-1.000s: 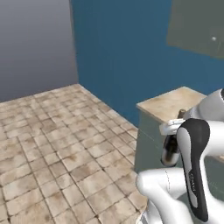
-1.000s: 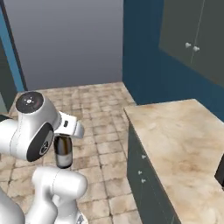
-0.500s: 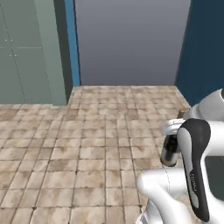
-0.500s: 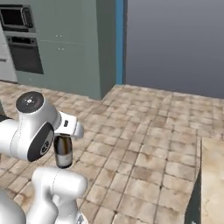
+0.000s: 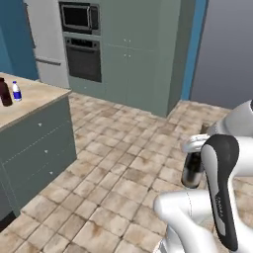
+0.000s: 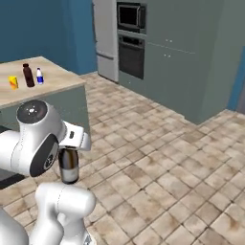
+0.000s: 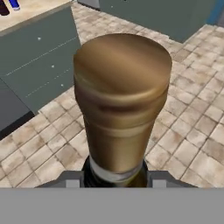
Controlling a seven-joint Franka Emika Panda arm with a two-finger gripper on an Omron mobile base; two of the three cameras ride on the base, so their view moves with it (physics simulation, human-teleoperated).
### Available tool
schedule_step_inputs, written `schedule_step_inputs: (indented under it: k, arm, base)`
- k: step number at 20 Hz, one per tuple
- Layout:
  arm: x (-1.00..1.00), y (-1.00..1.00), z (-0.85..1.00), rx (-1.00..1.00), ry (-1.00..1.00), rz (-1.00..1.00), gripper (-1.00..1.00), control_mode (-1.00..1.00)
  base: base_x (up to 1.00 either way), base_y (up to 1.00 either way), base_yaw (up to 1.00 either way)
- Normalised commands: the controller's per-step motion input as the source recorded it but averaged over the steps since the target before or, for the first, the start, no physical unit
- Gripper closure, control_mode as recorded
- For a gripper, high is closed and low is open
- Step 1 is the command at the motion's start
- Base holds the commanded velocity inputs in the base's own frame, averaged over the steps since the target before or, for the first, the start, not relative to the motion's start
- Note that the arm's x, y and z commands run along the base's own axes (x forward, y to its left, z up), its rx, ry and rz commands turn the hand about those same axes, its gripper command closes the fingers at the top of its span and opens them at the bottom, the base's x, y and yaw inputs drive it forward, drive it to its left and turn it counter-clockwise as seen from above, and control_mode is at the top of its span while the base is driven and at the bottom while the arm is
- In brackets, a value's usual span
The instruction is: Place the drinks on the dining counter in a tight cluster.
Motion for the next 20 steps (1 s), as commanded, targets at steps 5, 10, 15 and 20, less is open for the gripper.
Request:
schedule_step_inputs:
  k: [5,10,15,20]
  arm:
    - [0.0,0.0,0.0,0.0,0.0,0.0,1.0,1.0]
    - [0.0,0.0,0.0,0.0,0.0,0.0,1.0,1.0]
    - [0.0,0.0,0.0,0.0,0.0,0.0,1.0,1.0]
    - [0.0,0.0,0.0,0.0,0.0,0.0,1.0,1.0]
  base:
    - [1.0,-0.13,0.55]
    - [1.0,-0.15,0.59]
    - [1.0,-0.16,0.64]
    - [1.0,-0.28,0.64]
